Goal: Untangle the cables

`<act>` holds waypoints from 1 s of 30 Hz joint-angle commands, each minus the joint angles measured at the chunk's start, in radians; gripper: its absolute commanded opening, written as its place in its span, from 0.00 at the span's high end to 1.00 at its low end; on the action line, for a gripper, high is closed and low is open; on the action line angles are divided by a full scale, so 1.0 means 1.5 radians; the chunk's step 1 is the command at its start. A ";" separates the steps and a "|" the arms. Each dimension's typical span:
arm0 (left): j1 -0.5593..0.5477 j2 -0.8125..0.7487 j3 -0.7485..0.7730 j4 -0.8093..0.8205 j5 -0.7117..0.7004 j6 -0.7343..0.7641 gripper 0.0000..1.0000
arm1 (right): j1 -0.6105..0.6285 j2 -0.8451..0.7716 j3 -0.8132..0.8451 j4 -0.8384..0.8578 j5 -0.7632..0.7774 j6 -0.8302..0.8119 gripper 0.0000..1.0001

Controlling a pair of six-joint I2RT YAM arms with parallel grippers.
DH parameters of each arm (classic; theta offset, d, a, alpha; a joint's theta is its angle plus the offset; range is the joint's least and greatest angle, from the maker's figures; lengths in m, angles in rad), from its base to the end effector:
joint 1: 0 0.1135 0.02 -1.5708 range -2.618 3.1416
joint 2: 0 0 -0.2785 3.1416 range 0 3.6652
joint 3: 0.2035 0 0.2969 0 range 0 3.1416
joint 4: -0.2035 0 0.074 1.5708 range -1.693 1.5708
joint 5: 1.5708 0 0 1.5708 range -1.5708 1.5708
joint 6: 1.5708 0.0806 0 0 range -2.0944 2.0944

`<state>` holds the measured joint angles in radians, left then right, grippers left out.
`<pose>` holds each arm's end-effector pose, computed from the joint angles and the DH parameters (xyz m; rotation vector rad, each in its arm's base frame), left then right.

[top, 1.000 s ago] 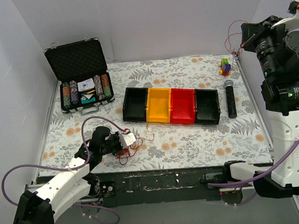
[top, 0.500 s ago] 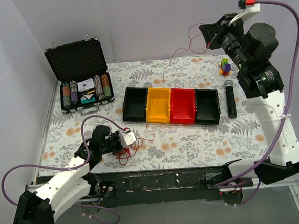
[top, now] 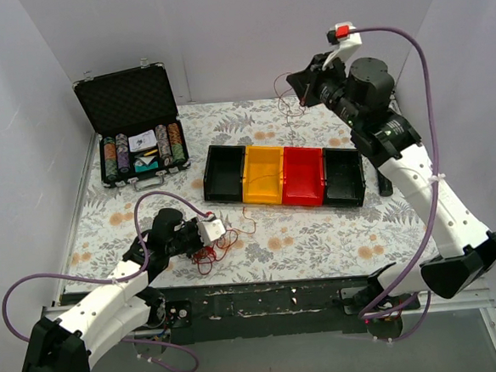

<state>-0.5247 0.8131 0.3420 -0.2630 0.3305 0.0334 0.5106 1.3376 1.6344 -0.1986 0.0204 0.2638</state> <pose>0.1829 -0.1361 0.1367 0.8087 2.1944 -0.6294 0.3236 0.1794 0.5420 -0.1681 1.4931 0.6118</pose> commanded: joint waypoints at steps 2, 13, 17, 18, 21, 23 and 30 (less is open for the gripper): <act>0.003 -0.018 0.033 -0.016 0.023 -0.016 0.97 | 0.036 0.028 -0.007 0.060 0.050 -0.039 0.99; 0.003 -0.039 0.041 -0.040 0.028 -0.017 0.97 | 0.087 0.077 -0.077 0.085 0.108 -0.065 0.99; 0.003 -0.042 0.042 -0.041 0.026 -0.017 0.97 | 0.105 0.084 -0.109 0.098 0.134 -0.063 0.99; 0.003 -0.043 0.043 -0.042 0.027 -0.017 0.97 | 0.109 0.086 -0.117 0.100 0.139 -0.064 0.99; 0.002 -0.044 0.043 -0.042 0.028 -0.017 0.97 | 0.119 0.096 -0.132 0.101 0.137 -0.058 0.99; 0.003 -0.044 0.044 -0.042 0.027 -0.036 0.97 | 0.127 0.100 -0.146 0.103 0.136 -0.054 0.99; 0.003 -0.049 0.043 -0.043 0.028 -0.039 0.98 | 0.137 0.119 -0.211 0.126 0.151 -0.020 0.99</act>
<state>-0.5247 0.7609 0.3698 -0.3157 0.3515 -0.0078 0.7105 1.4929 1.3602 -0.0803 0.2127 0.1993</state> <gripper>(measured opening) 0.035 0.022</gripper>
